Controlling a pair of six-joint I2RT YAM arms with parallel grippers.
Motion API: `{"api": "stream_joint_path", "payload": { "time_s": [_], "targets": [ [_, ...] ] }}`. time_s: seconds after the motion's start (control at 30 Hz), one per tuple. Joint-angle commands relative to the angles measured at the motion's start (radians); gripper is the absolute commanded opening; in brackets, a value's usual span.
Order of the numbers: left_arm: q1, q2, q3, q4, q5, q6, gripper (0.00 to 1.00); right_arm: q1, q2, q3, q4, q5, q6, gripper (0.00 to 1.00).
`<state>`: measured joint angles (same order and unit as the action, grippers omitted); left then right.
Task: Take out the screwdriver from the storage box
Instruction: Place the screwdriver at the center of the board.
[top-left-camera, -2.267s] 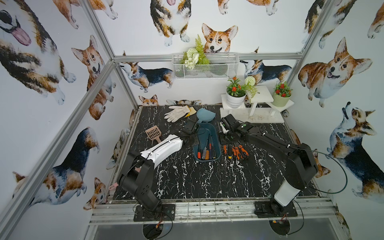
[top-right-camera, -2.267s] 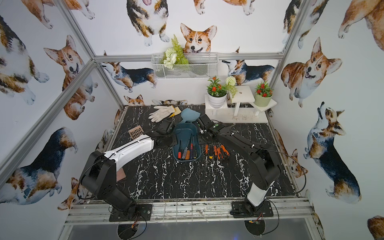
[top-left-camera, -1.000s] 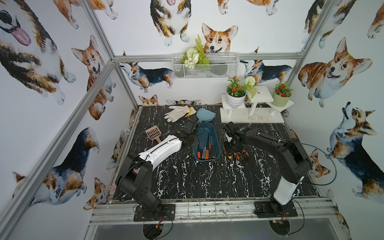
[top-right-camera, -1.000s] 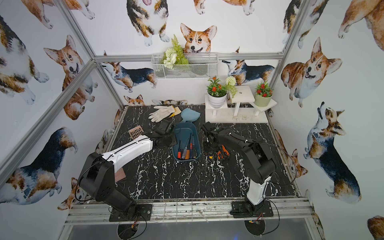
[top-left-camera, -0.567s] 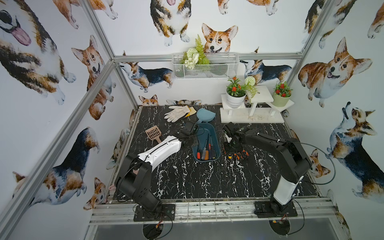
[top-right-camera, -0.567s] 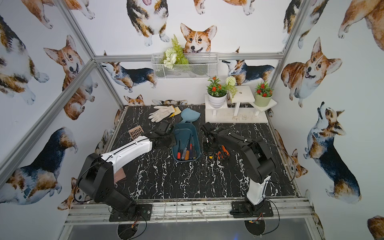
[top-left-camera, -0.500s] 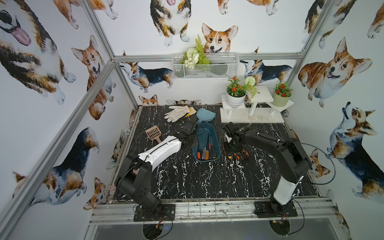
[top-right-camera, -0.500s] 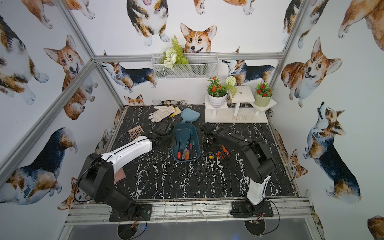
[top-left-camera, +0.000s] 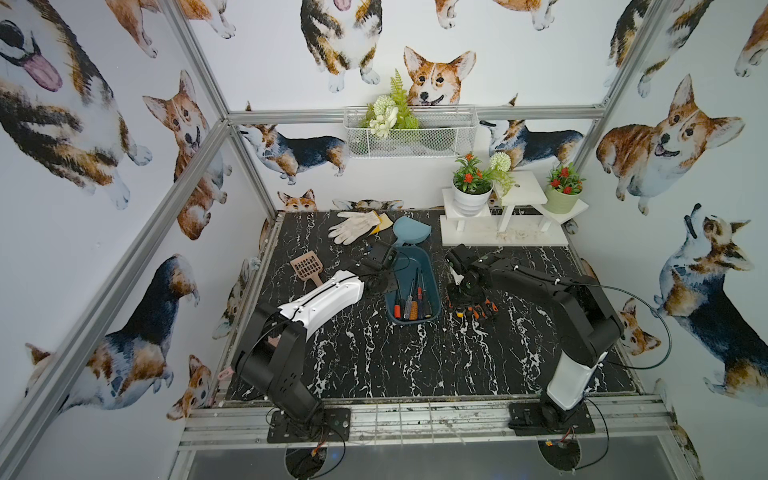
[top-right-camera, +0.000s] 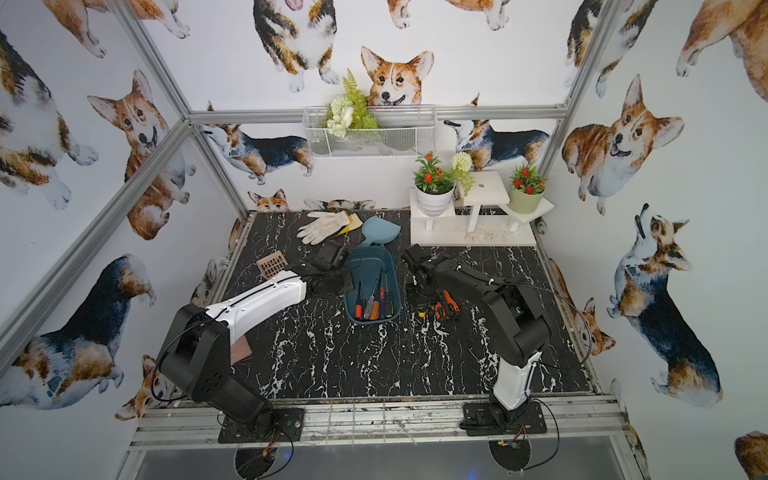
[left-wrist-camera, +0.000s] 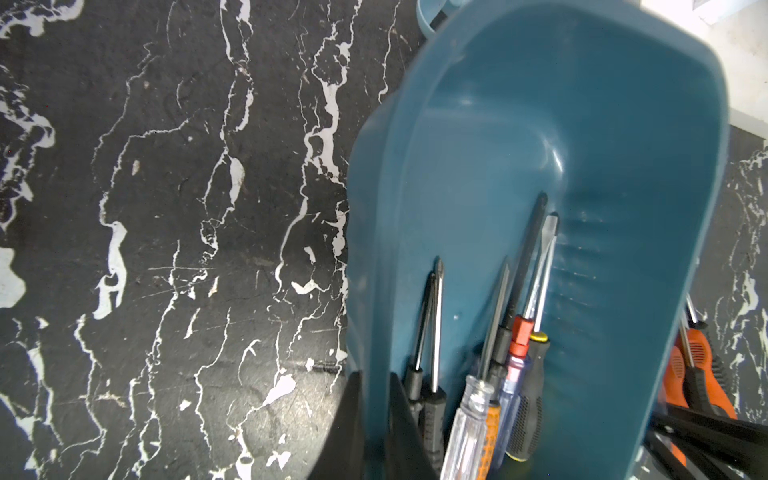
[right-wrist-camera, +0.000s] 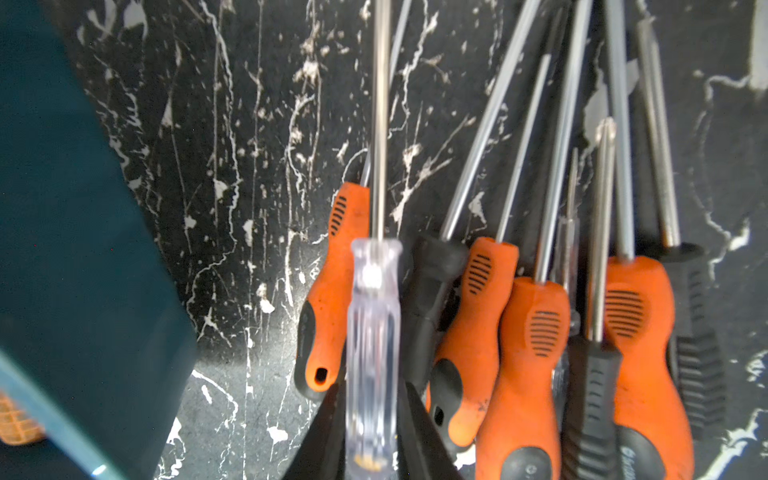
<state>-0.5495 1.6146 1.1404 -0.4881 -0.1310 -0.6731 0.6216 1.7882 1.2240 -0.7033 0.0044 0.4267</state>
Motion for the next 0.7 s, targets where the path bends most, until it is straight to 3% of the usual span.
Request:
{"api": "stream_joint_path", "payload": {
  "time_s": [0.0, 0.3, 0.67],
  "targets": [
    [-0.001, -0.001, 0.006, 0.045, 0.003, 0.000, 0.00, 0.001, -0.010, 0.000, -0.010, 0.021, 0.016, 0.37],
    [-0.001, 0.014, 0.016, 0.046, 0.004, 0.009, 0.00, 0.002, -0.045, -0.015, -0.005, 0.035, 0.022, 0.56],
    [-0.001, 0.004, 0.015, 0.046, 0.004, 0.009, 0.00, 0.003, -0.123, -0.013, 0.007, 0.035, 0.009, 0.67]
  ]
}}
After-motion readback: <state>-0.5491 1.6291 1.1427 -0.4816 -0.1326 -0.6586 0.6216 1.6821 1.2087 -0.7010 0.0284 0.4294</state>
